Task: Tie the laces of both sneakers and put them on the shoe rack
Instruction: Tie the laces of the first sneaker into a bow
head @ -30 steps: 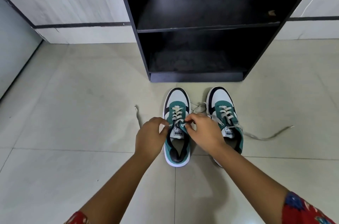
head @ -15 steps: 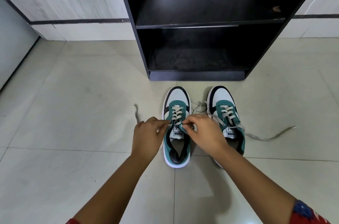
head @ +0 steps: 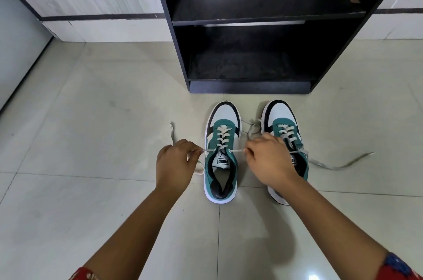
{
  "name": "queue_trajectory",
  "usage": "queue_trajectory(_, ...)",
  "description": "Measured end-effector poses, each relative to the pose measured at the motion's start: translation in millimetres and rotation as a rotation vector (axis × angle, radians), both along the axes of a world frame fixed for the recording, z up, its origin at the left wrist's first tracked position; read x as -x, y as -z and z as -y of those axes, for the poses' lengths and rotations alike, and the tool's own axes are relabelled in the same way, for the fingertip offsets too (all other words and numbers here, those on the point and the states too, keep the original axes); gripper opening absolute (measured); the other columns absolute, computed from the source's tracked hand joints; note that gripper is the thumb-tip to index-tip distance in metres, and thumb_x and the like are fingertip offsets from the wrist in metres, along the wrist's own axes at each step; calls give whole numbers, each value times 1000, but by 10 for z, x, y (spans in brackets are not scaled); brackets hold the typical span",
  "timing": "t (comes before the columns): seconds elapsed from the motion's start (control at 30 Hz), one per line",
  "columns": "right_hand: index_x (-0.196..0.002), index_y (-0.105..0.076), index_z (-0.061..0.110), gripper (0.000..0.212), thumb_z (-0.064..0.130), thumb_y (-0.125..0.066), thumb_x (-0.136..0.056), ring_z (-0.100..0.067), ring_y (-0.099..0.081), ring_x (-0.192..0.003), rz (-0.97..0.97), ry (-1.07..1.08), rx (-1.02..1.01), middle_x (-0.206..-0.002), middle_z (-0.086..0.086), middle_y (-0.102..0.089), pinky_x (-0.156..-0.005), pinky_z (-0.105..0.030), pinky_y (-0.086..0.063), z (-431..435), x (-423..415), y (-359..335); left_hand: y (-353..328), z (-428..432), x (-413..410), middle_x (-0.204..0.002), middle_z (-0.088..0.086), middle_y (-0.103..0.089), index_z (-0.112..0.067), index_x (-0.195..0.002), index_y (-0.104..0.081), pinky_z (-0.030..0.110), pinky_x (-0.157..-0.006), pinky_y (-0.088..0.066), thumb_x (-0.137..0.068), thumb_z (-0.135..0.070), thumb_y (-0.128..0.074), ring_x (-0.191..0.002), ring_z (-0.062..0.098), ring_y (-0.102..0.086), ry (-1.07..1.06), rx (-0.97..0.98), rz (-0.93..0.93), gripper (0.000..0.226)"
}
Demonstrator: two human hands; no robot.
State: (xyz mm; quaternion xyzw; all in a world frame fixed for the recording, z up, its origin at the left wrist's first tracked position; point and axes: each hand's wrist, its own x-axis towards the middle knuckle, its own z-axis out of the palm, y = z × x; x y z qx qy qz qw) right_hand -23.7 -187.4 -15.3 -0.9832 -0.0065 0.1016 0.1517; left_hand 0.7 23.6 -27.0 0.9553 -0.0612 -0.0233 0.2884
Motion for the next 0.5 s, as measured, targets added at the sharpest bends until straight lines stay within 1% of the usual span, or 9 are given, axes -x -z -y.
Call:
queue_trajectory(0.07, -88, -65, 13, 26, 26, -43, -92, -22, -49, -105, 16, 25, -15, -91, -3, -69, -99, -37, -30, 30, 82, 35, 29, -14, 73, -74, -7, -64, -21, -81, -71, 30, -69, -40, -87, -24, -60, -67, 20, -59, -8, 20, -27, 12)
queue_trajectory(0.17, -79, -66, 15, 24, 25, -48, -89, -23, -52, -99, 63, 44, 8, -80, -1, -69, -99, -37, -30, 60, 175, 86, 58, -72, 170, -76, -6, -66, -21, -81, -71, 33, -74, -44, -87, -24, -61, -71, 17, -60, -7, 55, -53, 12)
queue_trajectory(0.27, -77, -67, 17, 23, 26, -49, -88, -21, -51, -95, 97, 2, 18, -77, 2, -69, -99, -33, -24, 37, 307, 153, 91, -161, 266, -78, -7, -67, -23, -81, -70, 41, -82, -47, -88, -26, -60, -73, 12, -59, -10, 80, -61, 12)
queue_trajectory(0.33, -75, -67, 17, 22, 25, -51, -87, -21, -52, -91, 135, -20, 25, -75, 3, -70, -95, -29, -20, 36, 369, 189, 120, -190, 302, -79, -8, -66, -25, -81, -69, 45, -89, -45, -88, -27, -58, -72, 5, -56, -16, 81, -62, 13)
queue_trajectory(0.4, -72, -67, 16, 20, 24, -53, -86, -22, -53, -89, 151, -16, 21, -72, 3, -70, -92, -29, -20, 56, 384, 206, 141, -202, 323, -78, -10, -65, -27, -80, -67, 48, -93, -42, -89, -27, -58, -70, 4, -53, 1, 56, -47, 13)
queue_trajectory(0.5, -71, -67, 17, 21, 24, -53, -84, -22, -54, -89, 174, -26, 66, -71, 3, -70, -94, -33, -21, 37, 396, 214, 166, -213, 389, -76, -15, -60, -27, -79, -65, 50, -95, -41, -89, -25, -58, -67, 1, -50, 24, 32, -13, 12)
